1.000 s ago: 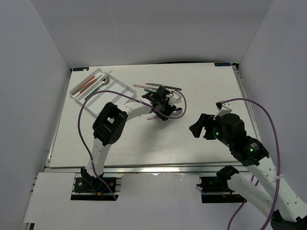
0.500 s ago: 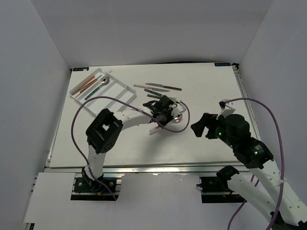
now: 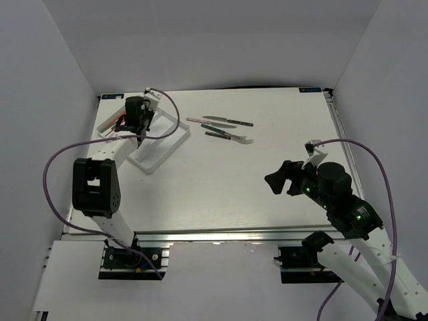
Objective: Sort the eating utensils into containers
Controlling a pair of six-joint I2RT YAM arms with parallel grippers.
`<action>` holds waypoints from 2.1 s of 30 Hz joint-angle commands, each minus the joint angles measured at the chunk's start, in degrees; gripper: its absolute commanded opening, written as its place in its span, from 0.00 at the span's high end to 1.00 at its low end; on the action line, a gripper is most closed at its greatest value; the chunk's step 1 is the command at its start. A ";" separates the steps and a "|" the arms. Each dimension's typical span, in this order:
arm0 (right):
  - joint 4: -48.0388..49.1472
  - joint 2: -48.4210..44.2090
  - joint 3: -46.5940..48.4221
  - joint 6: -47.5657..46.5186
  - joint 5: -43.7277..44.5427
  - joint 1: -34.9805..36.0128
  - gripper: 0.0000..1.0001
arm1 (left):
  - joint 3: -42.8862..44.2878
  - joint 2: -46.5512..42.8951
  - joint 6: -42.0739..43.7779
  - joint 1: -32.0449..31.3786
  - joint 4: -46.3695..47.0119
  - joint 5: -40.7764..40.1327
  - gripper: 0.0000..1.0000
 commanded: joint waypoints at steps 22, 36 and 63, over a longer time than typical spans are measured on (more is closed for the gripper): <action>9.36 -3.58 -8.24 -3.15 -14.34 -0.06 0.11 | 16.36 20.49 16.25 7.99 -3.32 3.00 0.70; 9.80 -1.74 -7.10 -2.71 -12.68 -0.06 0.11 | 13.90 8.19 -1.73 9.75 5.91 0.19 0.02; 15.97 70.48 35.08 -28.81 -1.07 -0.14 0.52 | -33.72 -63.08 -47.28 5.98 -22.31 -7.27 0.02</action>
